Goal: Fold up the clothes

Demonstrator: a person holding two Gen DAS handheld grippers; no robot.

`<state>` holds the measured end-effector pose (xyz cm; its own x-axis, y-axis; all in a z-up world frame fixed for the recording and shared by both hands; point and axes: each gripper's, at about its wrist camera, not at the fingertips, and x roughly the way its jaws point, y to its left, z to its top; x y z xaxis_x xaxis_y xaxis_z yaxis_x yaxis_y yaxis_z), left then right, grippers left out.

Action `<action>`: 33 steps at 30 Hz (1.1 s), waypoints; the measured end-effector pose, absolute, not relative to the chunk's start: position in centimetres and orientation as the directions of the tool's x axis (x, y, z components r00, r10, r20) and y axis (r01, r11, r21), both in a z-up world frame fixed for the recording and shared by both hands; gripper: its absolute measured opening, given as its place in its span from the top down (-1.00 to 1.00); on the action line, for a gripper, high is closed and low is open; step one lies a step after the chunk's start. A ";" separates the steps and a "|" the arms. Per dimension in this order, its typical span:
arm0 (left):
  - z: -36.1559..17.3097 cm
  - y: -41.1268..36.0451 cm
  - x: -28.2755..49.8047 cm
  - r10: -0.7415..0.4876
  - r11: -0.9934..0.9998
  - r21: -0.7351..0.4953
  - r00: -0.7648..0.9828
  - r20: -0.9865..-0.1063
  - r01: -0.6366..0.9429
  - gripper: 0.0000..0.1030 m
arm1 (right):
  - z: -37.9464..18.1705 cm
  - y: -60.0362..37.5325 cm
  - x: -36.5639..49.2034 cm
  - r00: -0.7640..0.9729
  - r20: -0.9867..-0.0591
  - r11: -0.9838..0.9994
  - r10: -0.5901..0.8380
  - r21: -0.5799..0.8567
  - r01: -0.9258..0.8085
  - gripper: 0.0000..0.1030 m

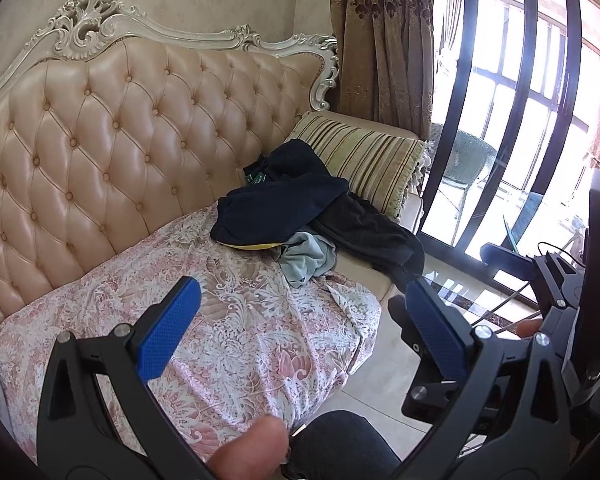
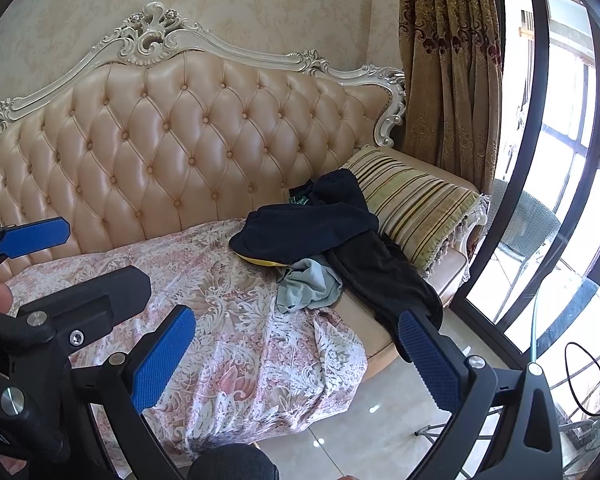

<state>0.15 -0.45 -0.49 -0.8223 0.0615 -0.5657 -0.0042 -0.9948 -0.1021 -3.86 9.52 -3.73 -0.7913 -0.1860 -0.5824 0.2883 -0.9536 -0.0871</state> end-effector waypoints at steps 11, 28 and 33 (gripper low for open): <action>0.1 -0.8 0.0 0.062 -0.994 -0.108 -0.817 -0.574 0.000 -0.99 | -3.8 9.6 -3.9 -0.792 -0.580 -0.953 -0.191 -0.085 0.292 -1.00; 0.0 -0.5 0.0 0.064 -0.994 -0.106 -0.812 -0.581 -0.002 -0.99 | -3.7 9.8 -4.0 -0.793 -0.578 -0.953 -0.192 -0.082 0.291 -1.00; 0.0 -0.4 0.0 0.066 -0.994 -0.106 -0.810 -0.582 -0.005 -0.99 | -3.7 9.7 -3.9 -0.793 -0.579 -0.953 -0.192 -0.083 0.291 -1.00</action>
<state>-0.02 -0.41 -0.03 -0.8104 0.0663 -0.5822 -0.0053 -0.9944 -0.1059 -3.95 9.73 -3.65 -0.7927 -0.1917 -0.5787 0.2913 -0.9530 -0.0833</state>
